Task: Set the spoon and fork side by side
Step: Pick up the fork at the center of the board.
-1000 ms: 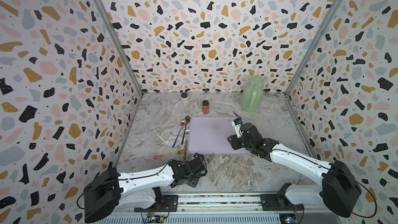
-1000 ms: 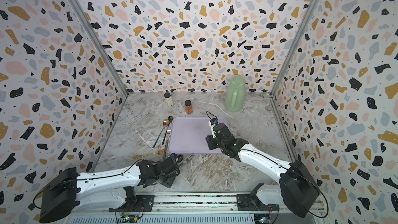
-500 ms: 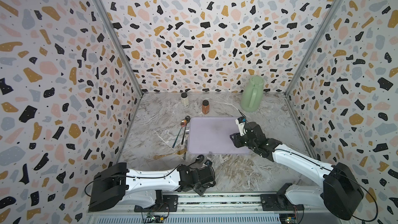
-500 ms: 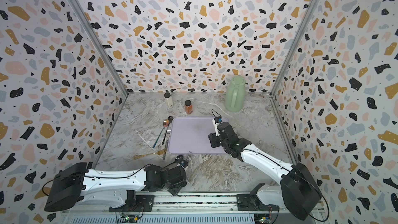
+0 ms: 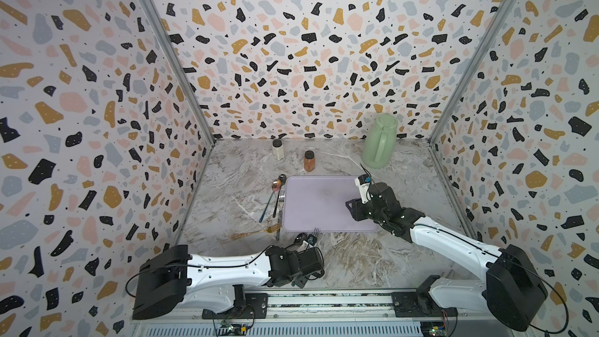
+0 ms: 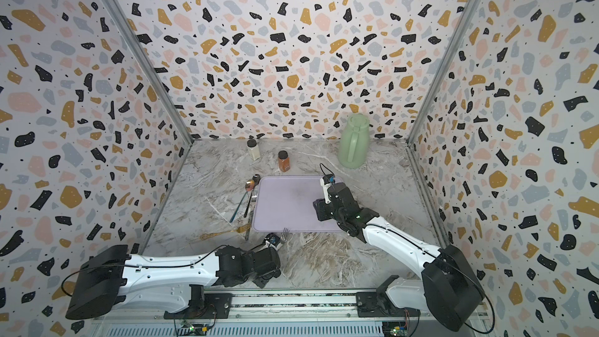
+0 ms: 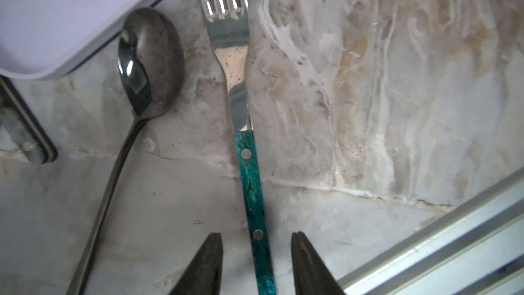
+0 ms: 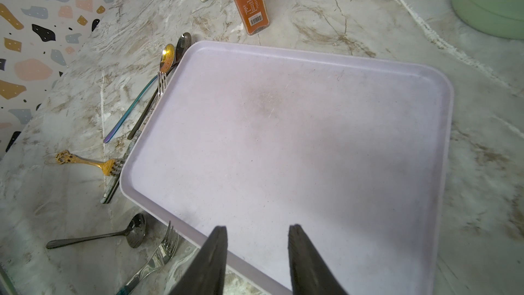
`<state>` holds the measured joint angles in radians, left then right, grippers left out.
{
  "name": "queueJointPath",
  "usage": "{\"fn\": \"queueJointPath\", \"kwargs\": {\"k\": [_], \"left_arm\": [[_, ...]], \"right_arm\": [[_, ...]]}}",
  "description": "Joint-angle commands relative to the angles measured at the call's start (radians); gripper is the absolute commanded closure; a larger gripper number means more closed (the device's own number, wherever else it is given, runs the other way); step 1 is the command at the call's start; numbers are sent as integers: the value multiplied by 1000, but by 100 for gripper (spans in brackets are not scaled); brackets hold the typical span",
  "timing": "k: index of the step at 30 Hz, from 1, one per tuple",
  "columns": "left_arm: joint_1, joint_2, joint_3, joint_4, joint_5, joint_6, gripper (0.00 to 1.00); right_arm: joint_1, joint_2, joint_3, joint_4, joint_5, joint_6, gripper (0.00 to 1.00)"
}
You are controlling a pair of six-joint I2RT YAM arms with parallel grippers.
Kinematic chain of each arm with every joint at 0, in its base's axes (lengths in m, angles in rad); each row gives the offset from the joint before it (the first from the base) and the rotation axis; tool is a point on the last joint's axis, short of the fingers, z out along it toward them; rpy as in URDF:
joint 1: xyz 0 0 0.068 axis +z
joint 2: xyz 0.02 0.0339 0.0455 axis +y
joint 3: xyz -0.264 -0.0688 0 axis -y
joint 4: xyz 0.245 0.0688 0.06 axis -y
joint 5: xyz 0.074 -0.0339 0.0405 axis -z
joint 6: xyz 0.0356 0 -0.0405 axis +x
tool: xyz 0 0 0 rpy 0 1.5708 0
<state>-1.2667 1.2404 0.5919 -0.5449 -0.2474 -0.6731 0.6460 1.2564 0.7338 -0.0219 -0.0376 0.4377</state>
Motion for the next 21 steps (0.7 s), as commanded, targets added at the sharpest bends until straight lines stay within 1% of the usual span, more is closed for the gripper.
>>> {"fn": "queueJointPath", "kwargs": {"k": [1, 7, 13, 17, 19, 21], "left_arm": [[17, 42, 28, 16, -13, 25, 65], [21, 79, 12, 68, 17, 26, 75], [21, 95, 1, 101, 40, 32, 77], [21, 105, -5, 146, 93, 27, 80], [20, 115, -8, 152, 102, 15, 78], [21, 130, -12, 144, 73, -1, 69]], "right_arm": [[-7, -9, -12, 12, -4, 12, 60], [-9, -6, -19, 26, -18, 16, 60], [-10, 6, -18, 33, -23, 21, 61], [-12, 5, -22, 49, -57, 18, 61], [-14, -5, -30, 63, -67, 20, 60], [-14, -16, -39, 73, -67, 24, 60]]}}
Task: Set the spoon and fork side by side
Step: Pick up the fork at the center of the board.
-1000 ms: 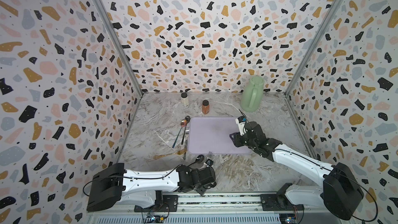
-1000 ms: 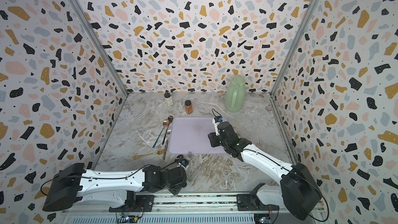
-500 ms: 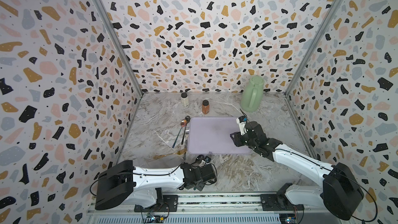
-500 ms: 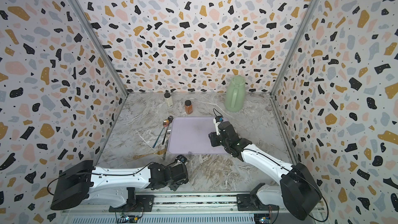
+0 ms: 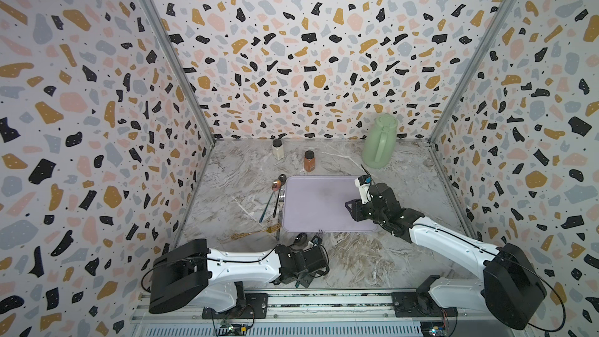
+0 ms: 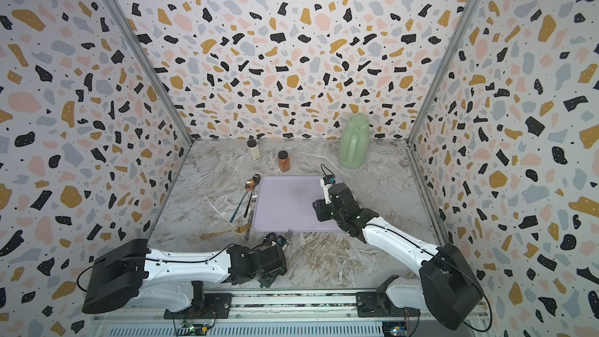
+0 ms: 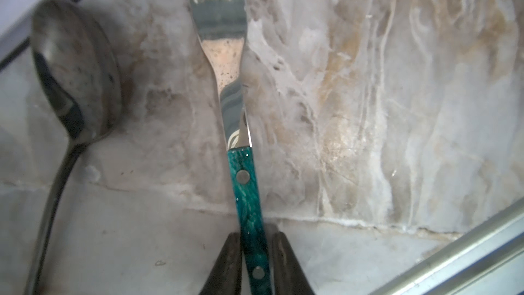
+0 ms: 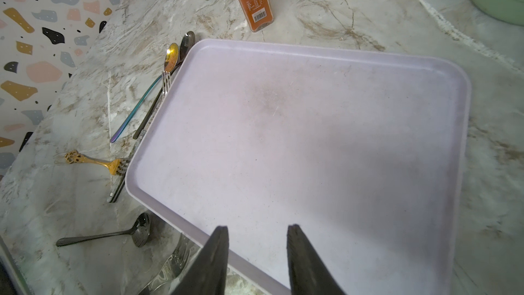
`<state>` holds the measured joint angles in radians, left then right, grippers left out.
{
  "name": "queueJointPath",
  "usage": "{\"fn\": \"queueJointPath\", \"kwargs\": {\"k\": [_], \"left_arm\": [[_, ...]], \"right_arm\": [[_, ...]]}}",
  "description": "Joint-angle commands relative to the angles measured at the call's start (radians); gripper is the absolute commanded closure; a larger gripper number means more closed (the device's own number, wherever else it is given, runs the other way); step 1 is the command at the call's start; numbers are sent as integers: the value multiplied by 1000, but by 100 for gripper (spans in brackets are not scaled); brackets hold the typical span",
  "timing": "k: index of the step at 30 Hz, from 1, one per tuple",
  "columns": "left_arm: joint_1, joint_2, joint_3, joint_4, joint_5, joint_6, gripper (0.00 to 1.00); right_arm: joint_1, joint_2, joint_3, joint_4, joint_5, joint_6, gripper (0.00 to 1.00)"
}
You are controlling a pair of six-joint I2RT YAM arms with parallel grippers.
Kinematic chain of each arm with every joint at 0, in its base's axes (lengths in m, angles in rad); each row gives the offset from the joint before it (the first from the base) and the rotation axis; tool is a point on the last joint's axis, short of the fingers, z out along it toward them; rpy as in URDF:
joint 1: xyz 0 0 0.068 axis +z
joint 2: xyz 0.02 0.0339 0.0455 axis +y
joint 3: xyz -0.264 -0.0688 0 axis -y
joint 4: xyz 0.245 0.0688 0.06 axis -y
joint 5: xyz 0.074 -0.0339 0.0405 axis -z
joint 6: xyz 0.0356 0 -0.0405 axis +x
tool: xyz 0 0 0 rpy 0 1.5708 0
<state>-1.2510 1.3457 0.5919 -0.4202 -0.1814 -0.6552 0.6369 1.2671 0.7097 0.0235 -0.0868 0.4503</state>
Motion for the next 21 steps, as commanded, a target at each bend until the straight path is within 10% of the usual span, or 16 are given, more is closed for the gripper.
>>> {"fn": "queueJointPath", "kwargs": {"k": [1, 21], "left_arm": [[5, 34, -10, 14, -3, -24, 68], [6, -63, 176, -148, -38, 103, 94]], "right_arm": [[-5, -30, -18, 30, -15, 11, 60], [-35, -129, -55, -13, 63, 29, 61]]}}
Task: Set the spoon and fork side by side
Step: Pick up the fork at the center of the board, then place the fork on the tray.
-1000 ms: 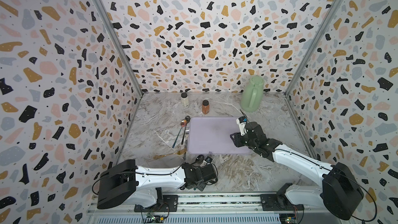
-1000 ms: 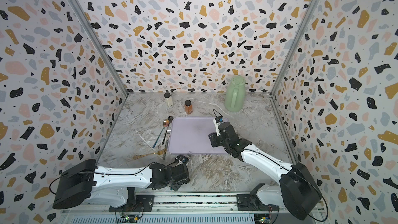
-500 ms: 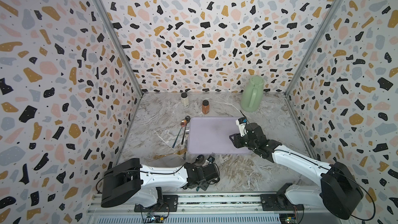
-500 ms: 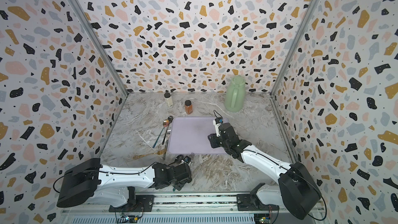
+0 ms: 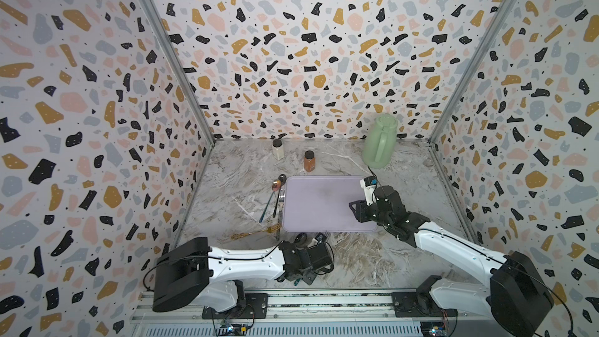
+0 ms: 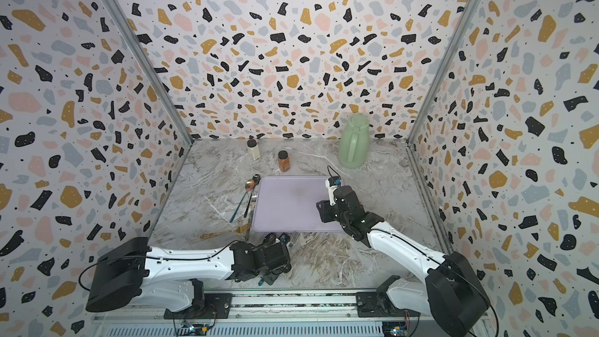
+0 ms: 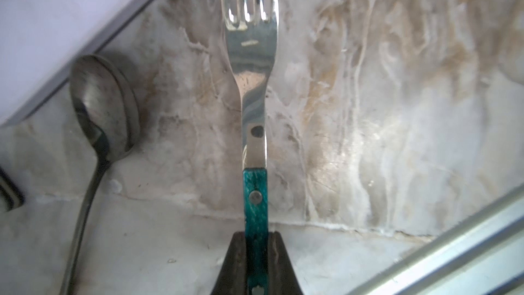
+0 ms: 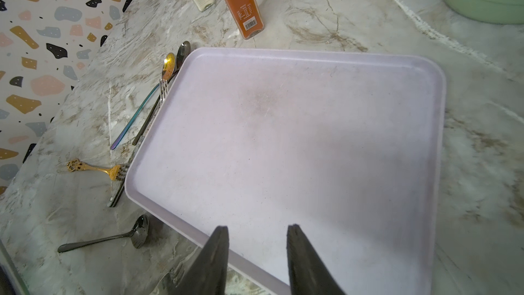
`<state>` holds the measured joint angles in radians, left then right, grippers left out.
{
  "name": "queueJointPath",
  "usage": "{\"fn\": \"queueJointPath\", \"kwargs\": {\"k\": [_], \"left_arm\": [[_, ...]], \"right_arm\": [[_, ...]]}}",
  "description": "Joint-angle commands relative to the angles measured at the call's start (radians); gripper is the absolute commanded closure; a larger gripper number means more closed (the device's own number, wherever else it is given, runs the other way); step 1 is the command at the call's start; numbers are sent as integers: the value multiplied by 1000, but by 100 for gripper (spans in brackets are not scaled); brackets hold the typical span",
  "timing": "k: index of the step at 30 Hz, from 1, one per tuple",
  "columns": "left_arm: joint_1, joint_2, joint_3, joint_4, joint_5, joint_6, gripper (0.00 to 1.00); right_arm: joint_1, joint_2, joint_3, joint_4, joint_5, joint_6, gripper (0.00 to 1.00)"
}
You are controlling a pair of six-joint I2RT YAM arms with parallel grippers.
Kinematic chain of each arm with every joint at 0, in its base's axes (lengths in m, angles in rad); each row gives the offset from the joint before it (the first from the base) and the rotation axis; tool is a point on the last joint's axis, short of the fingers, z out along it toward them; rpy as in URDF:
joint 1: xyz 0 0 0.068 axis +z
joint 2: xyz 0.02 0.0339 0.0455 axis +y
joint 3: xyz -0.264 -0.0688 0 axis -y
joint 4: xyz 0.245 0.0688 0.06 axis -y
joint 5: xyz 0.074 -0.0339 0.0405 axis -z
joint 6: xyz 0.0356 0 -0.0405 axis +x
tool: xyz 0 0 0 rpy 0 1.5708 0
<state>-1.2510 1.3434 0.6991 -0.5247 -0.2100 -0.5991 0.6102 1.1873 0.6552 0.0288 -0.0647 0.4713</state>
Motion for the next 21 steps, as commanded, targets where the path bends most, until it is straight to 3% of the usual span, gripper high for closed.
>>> {"fn": "queueJointPath", "kwargs": {"k": [1, 5, 7, 10, 21], "left_arm": [[13, -78, 85, -57, -12, 55, 94], [89, -130, 129, -90, -12, 80, 93], [156, -144, 127, -61, -6, 68, 93], [238, -130, 137, -11, -1, 50, 93], [504, 57, 309, 87, 21, 129, 93]], "right_arm": [[-12, -60, -6, -20, 48, 8, 61], [-23, -121, -35, -29, 110, 24, 60], [-23, -142, -15, -122, 193, 35, 60], [-23, -158, -16, -146, 222, 21, 60], [-23, -47, -3, -84, 131, 35, 59]]}}
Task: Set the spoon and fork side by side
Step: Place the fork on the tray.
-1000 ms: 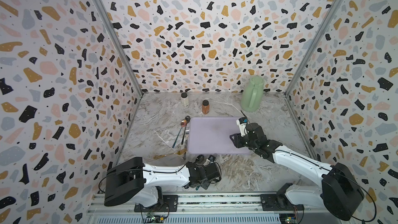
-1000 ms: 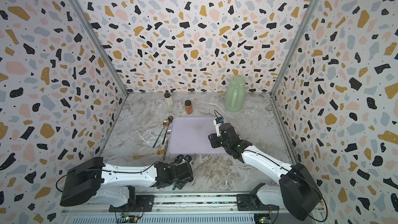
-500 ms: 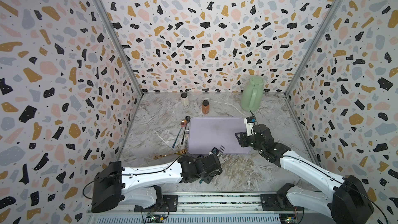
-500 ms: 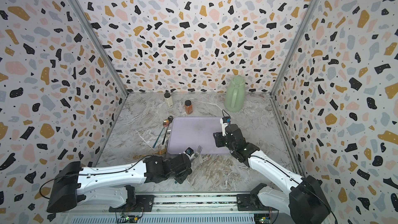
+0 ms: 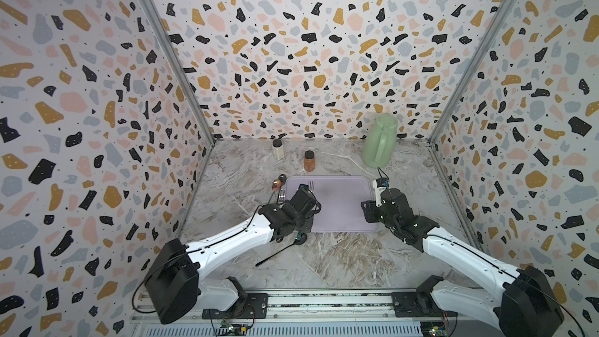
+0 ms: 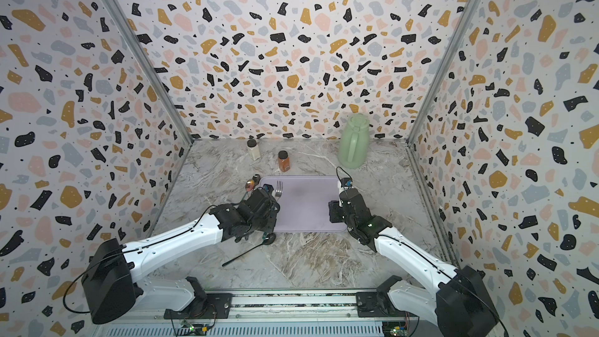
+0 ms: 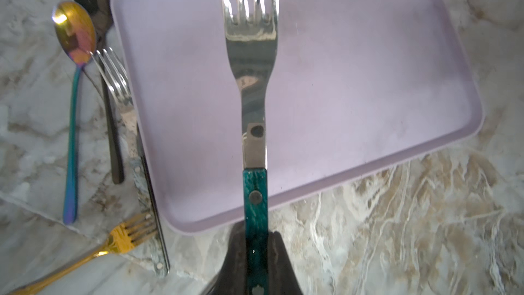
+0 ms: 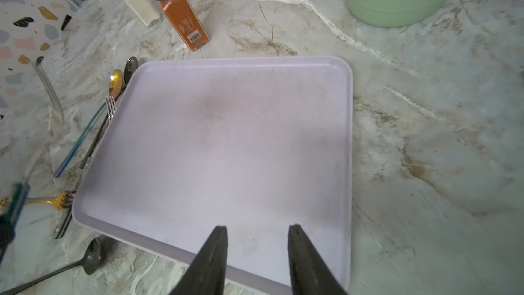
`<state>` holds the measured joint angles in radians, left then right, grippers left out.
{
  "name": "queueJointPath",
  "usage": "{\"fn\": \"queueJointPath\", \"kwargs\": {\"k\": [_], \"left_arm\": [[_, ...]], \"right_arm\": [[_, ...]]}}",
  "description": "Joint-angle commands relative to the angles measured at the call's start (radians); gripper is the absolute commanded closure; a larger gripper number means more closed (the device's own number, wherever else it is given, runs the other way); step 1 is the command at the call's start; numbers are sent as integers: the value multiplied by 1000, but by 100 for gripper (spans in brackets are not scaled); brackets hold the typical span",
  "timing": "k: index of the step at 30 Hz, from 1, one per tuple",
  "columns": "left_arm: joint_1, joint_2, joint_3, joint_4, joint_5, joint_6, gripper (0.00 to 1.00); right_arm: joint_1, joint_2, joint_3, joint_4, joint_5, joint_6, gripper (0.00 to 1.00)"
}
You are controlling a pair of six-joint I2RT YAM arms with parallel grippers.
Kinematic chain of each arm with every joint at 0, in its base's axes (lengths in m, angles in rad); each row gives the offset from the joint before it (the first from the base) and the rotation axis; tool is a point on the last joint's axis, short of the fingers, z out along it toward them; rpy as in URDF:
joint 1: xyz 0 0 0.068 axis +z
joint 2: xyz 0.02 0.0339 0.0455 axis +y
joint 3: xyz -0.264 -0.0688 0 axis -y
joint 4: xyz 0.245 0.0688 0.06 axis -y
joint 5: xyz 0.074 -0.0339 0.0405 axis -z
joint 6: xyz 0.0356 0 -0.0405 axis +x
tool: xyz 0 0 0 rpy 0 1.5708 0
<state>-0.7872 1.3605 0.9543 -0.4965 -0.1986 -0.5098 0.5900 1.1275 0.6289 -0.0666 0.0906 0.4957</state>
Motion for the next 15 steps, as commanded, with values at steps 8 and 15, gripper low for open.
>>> {"fn": "queueJointPath", "kwargs": {"k": [8, 15], "left_arm": [[157, 198, 140, 90, 34, 47, 93], [229, 290, 130, 114, 73, 58, 93]], "right_arm": [[-2, 55, 20, 62, -49, 14, 59], [-2, 105, 25, 84, -66, 13, 59]]}}
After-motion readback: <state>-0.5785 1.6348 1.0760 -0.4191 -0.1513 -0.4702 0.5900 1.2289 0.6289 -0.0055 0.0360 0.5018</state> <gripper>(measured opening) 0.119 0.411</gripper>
